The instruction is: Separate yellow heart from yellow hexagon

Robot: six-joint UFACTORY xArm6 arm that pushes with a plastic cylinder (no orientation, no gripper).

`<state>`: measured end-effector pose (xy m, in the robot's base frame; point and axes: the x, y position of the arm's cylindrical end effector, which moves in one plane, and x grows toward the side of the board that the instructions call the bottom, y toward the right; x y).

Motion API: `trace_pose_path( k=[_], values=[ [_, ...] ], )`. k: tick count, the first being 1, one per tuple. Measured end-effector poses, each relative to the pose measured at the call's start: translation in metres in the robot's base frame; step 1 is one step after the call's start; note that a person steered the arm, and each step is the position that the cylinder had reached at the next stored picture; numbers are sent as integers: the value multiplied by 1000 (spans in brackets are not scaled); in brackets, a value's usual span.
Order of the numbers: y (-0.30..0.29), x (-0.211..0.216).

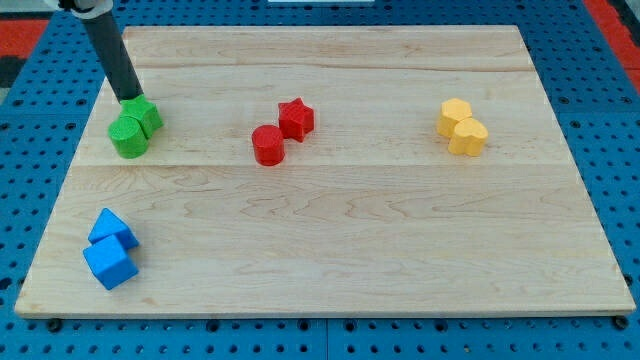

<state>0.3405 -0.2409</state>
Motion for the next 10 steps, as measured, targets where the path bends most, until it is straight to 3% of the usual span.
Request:
trace_pose_path(
  k=[1, 3, 5, 6, 8, 9, 10],
  values=[
    [33, -1],
    [237, -22],
    [396, -5],
    [428, 8],
    [413, 79],
    [482, 79],
    [477, 105]
  ],
)
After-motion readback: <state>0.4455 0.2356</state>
